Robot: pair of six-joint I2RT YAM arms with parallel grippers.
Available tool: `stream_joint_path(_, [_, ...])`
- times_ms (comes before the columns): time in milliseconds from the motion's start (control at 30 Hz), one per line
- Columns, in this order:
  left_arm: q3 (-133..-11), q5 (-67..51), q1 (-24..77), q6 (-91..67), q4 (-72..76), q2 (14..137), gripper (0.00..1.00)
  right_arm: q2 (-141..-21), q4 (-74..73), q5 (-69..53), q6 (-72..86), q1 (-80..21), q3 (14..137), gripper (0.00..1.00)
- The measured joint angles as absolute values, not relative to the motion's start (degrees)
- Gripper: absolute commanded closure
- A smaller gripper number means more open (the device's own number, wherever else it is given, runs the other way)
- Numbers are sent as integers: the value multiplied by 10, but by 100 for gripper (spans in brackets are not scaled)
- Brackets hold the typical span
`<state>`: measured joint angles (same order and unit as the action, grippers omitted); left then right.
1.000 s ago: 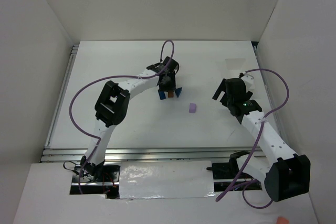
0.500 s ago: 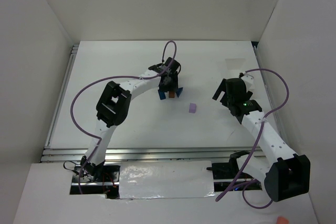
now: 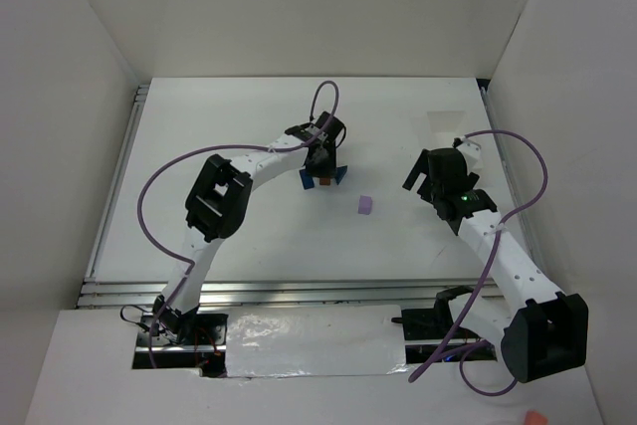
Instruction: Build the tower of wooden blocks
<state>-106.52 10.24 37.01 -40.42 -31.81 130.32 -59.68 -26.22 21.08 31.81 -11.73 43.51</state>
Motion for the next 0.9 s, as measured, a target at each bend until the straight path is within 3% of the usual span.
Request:
stream_joint_path(500, [-947, 117, 446, -390, -289, 1180, 68, -597, -262, 209, 312, -135, 435, 0])
stream_joint_path(900, [-939, 91, 468, -393, -243, 1181, 68, -594, -262, 210, 310, -141, 435, 0])
